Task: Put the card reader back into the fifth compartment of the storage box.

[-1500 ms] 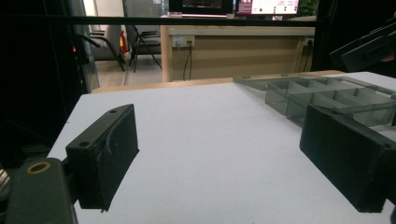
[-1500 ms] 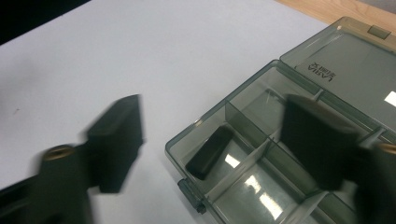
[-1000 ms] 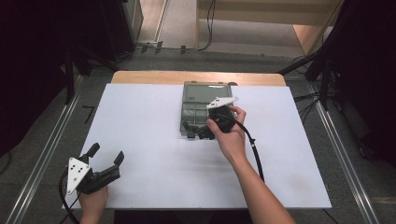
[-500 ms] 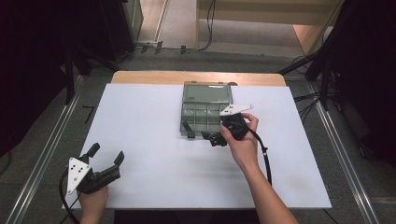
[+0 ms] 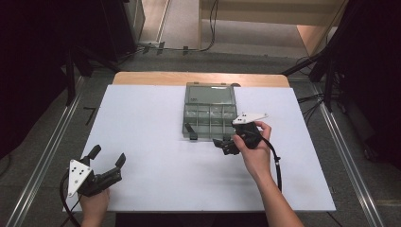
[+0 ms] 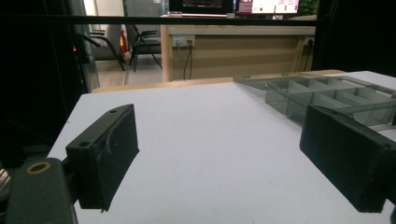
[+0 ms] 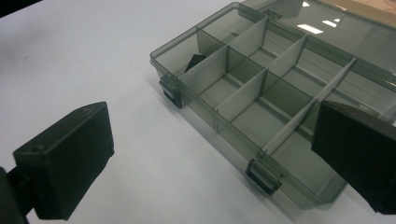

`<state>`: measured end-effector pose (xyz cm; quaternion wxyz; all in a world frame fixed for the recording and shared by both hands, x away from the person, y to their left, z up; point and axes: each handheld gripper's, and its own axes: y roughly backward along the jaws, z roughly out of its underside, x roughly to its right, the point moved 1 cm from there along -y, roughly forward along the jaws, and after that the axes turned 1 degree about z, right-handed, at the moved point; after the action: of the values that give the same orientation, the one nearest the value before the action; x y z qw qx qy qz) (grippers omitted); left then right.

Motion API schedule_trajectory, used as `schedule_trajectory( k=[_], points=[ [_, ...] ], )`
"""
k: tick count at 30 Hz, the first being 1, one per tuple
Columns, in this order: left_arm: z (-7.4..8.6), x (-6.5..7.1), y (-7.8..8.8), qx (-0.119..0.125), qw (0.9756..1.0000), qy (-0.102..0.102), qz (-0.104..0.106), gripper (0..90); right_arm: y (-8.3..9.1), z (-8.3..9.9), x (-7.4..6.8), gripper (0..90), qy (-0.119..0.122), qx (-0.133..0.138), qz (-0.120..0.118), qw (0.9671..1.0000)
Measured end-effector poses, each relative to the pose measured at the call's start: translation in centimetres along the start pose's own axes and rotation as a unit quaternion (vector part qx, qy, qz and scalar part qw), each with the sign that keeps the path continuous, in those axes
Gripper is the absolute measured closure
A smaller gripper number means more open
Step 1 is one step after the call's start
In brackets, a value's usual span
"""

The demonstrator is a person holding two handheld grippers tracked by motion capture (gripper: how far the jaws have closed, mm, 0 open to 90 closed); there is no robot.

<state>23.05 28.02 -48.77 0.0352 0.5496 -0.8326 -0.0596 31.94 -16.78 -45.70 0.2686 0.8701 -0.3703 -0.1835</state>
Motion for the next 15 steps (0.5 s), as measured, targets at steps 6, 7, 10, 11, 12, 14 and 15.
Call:
schedule_trajectory(
  k=[6,7,10,11,12,14,15],
  points=[
    [0.0,0.0,0.0,0.0,1.0,-0.001,0.0,11.6,0.8,1.1,0.5,0.0,-0.005,0.001,0.004,1.0],
    [0.0,0.0,0.0,0.0,1.0,-0.001,-0.001,11.6,1.1,1.4,0.7,0.0,-0.008,0.001,0.004,1.0],
    [0.0,0.0,0.0,0.0,1.0,-0.001,0.0,11.7,1.4,1.9,0.9,0.0,-0.01,0.002,0.004,0.9999],
    [0.0,0.0,0.0,0.0,1.0,-0.001,0.0,11.6,1.4,1.9,0.9,0.0,-0.01,0.002,0.004,0.9999],
    [0.0,0.0,0.0,0.0,1.0,-0.001,-0.001,11.6,1.7,2.3,1.1,0.0,-0.01,0.001,0.007,0.9999],
    [0.0,0.1,0.0,0.0,1.0,-0.001,-0.001,11.6,1.9,2.6,1.3,0.0,-0.011,0.001,0.01,0.9999],
    [0.0,0.0,0.0,0.0,1.0,-0.002,-0.001,11.6,2.1,2.8,1.4,0.0,-0.01,0.001,0.011,0.9999]
  ],
)
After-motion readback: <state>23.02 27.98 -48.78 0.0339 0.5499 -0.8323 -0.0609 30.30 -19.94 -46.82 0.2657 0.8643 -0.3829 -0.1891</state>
